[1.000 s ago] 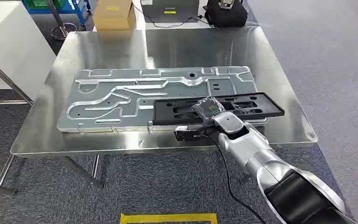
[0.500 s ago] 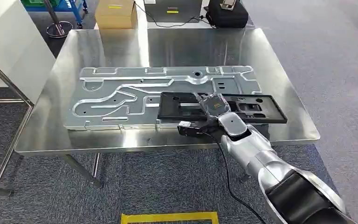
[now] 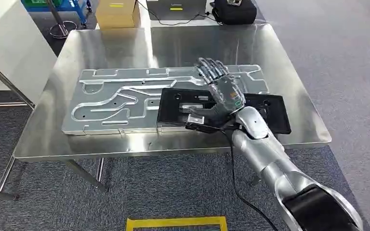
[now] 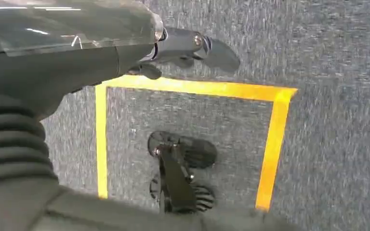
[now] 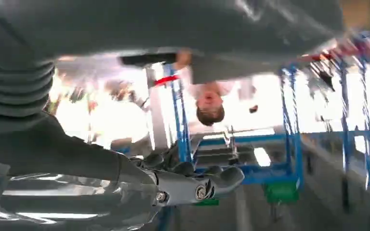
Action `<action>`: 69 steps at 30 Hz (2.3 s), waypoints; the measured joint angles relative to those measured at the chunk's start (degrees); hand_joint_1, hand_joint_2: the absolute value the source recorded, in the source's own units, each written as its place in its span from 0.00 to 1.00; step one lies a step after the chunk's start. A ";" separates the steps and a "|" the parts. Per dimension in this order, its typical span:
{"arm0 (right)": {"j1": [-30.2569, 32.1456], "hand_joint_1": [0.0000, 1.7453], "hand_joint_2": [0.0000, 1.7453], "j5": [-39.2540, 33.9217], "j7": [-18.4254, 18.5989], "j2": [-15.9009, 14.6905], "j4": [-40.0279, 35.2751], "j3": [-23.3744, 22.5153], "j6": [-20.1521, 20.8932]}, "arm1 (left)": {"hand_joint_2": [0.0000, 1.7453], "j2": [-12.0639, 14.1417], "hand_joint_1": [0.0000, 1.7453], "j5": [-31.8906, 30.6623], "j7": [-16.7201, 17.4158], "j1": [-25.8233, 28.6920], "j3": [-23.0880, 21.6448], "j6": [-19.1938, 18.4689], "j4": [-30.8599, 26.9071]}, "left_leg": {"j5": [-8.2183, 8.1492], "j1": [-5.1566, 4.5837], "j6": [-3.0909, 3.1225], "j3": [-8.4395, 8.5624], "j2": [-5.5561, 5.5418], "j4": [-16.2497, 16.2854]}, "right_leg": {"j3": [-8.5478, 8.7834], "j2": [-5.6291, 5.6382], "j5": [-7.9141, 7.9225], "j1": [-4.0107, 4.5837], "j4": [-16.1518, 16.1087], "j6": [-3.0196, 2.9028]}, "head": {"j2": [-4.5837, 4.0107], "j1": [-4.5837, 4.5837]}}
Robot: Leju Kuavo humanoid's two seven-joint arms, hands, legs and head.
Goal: Take the parts from the cabinet and place them on the table.
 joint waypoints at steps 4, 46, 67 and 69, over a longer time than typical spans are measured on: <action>8.19 0.00 0.00 -14.57 -6.11 -1.40 -11.82 -6.30 0.00 | 0.00 -0.02 0.00 0.00 -0.79 0.51 0.33 -0.02 0.00 | -6.37 0.12 -0.49 -7.15 0.01 15.15 | 0.19 -0.11 -0.18 0.14 0.11 -0.27 | 0.00 -0.29; 46.84 0.00 0.00 28.68 38.48 1.36 21.25 -101.54 39.72 | 0.00 -4.26 0.00 -3.61 0.74 2.29 2.69 -2.40 -0.09 | -0.11 -1.19 3.21 7.43 0.72 -5.63 | -2.68 0.17 -0.21 -0.15 2.00 2.49 | 0.00 -1.03; 45.13 0.00 0.00 32.74 37.94 0.98 23.12 -100.87 43.12 | 0.00 -8.59 0.00 -5.84 8.94 2.18 -2.42 -4.22 -0.74 | -4.10 -0.46 0.07 -3.14 0.82 13.66 | 2.25 -0.41 -1.28 0.26 -1.03 0.10 | 0.00 -1.09; 44.97 0.00 0.00 33.07 37.18 0.98 23.21 -100.41 43.15 | 0.00 -8.52 0.00 -5.75 8.22 2.00 -2.42 -4.33 -0.74 | -0.61 -0.53 0.47 3.08 0.82 6.21 | 0.24 -0.39 -0.44 0.29 -0.11 0.35 | 0.00 -1.12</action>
